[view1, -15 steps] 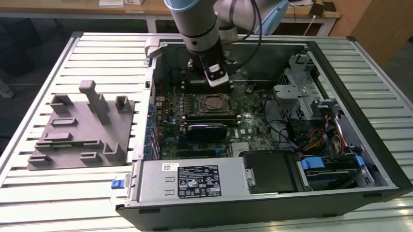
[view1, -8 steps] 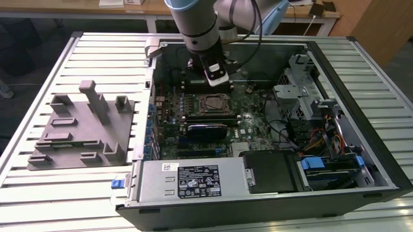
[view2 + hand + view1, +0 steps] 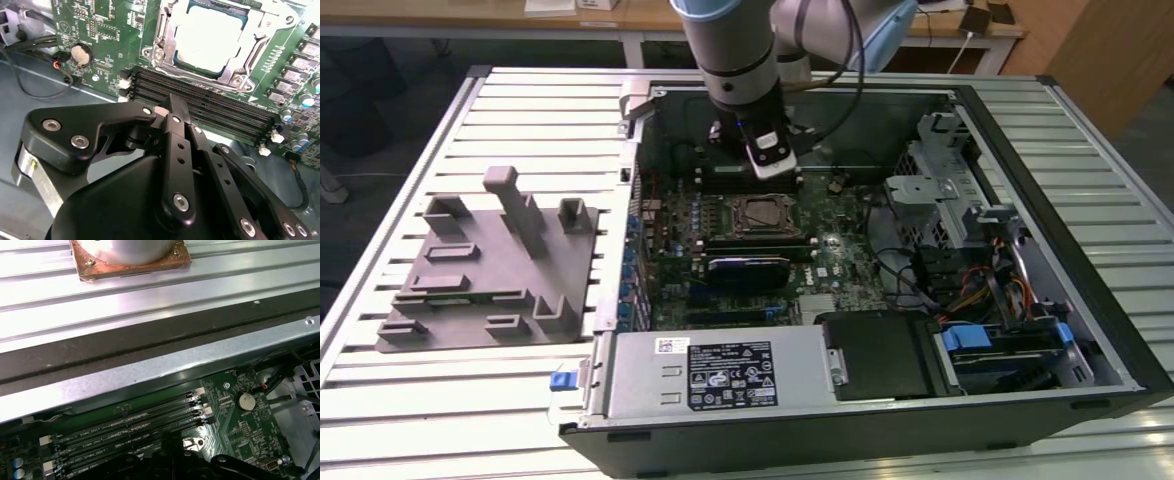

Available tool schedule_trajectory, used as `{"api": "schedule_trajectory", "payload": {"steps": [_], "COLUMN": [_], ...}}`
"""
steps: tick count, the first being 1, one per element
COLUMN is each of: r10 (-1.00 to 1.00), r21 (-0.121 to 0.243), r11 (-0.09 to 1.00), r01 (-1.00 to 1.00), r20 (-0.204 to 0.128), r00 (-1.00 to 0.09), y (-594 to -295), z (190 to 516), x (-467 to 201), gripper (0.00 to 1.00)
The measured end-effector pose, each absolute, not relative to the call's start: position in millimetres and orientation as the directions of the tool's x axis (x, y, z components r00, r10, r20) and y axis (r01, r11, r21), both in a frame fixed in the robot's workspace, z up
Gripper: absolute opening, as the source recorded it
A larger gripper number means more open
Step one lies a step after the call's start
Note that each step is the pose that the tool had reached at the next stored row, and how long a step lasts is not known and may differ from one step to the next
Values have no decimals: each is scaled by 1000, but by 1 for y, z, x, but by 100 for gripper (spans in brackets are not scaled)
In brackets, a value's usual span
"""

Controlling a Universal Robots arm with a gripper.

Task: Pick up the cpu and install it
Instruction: 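Install the first cpu locking lever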

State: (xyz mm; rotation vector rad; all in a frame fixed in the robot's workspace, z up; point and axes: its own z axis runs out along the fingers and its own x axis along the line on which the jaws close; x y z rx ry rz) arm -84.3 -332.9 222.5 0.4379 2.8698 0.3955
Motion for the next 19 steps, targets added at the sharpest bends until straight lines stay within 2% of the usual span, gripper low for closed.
{"api": "schedule_trajectory", "payload": {"steps": [5, 9, 15, 19], "r10": [316, 315, 306, 302], "r21": [264, 260, 193, 163], "r11": [924, 925, 941, 946], "r01": [276, 276, 277, 280], "r20": [-121, -122, -141, -134], "r00": [-941, -941, -942, -944], "y": [-333, -333, -333, -333], "z": [222, 222, 222, 222], "x": [-80, -80, -78, -76], "gripper": [11, 11, 11, 11]}}
